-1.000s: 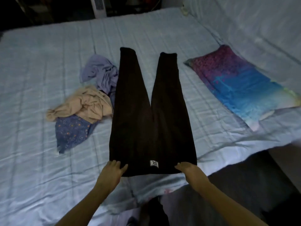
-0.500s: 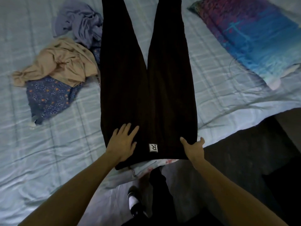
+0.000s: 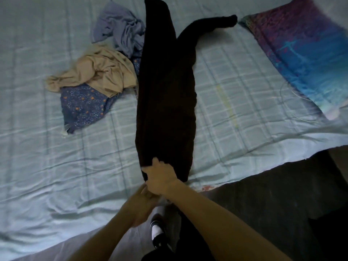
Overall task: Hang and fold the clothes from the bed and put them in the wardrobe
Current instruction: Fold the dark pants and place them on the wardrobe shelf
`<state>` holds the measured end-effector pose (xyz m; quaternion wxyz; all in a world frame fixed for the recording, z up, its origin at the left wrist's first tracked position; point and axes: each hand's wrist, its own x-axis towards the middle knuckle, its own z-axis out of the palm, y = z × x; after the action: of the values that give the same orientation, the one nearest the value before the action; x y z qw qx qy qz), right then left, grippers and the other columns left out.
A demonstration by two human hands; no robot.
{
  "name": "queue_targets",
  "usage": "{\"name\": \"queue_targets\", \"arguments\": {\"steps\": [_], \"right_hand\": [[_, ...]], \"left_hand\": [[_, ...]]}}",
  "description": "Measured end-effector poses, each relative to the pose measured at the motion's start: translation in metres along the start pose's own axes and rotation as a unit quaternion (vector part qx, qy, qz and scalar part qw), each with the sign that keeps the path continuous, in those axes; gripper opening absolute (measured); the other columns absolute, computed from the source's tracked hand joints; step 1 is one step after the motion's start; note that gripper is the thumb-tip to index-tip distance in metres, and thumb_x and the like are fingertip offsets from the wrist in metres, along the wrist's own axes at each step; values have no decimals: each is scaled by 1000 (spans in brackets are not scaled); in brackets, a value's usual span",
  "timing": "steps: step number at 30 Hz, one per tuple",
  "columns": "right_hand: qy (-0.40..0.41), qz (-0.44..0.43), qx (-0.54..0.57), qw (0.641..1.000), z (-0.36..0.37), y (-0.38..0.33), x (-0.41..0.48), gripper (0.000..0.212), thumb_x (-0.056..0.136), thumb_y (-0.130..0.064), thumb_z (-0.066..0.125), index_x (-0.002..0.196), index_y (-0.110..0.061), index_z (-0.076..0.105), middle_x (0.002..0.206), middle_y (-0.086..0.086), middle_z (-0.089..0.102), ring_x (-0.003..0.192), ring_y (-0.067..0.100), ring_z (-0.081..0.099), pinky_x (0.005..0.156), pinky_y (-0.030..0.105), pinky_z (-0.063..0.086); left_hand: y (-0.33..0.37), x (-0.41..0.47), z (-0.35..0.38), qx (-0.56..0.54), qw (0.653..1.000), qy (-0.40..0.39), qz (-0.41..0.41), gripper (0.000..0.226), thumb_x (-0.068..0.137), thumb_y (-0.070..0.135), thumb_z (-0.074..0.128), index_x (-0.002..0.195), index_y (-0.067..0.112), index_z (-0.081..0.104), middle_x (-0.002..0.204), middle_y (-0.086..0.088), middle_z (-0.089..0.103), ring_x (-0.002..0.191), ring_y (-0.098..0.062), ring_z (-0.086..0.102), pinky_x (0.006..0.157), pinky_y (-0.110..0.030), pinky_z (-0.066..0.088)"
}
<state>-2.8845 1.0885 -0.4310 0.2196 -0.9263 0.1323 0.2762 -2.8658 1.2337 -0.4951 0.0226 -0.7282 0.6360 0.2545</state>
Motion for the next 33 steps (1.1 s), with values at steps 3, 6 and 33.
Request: {"name": "queue_targets", "arguments": {"steps": [3,6,33], "right_hand": [[-64,-17,44,997,8,12,-11,42,95,-35,47,134,-19,51,130,12,54,115,31,52,95,42,44],[-27,12,101,994,-4,36,-18,37,97,-34,46,131,-22,54,129,7,58,114,24,54,96,37,45],[216,321,658,646,-251,306,294,77,87,-45,62,149,-21,22,122,8,54,97,20,57,84,36,53]], "left_hand": [[-10,-29,16,-37,999,35,-19,37,64,17,53,96,24,70,89,5,68,84,-15,62,84,-24,40],[-26,-27,-7,-105,980,112,-124,16,66,17,62,78,21,71,70,4,66,64,-15,62,66,-22,45],[-245,396,-280,-220,863,293,-349,65,92,23,54,147,15,22,140,-15,39,126,-33,41,103,-47,33]]}}
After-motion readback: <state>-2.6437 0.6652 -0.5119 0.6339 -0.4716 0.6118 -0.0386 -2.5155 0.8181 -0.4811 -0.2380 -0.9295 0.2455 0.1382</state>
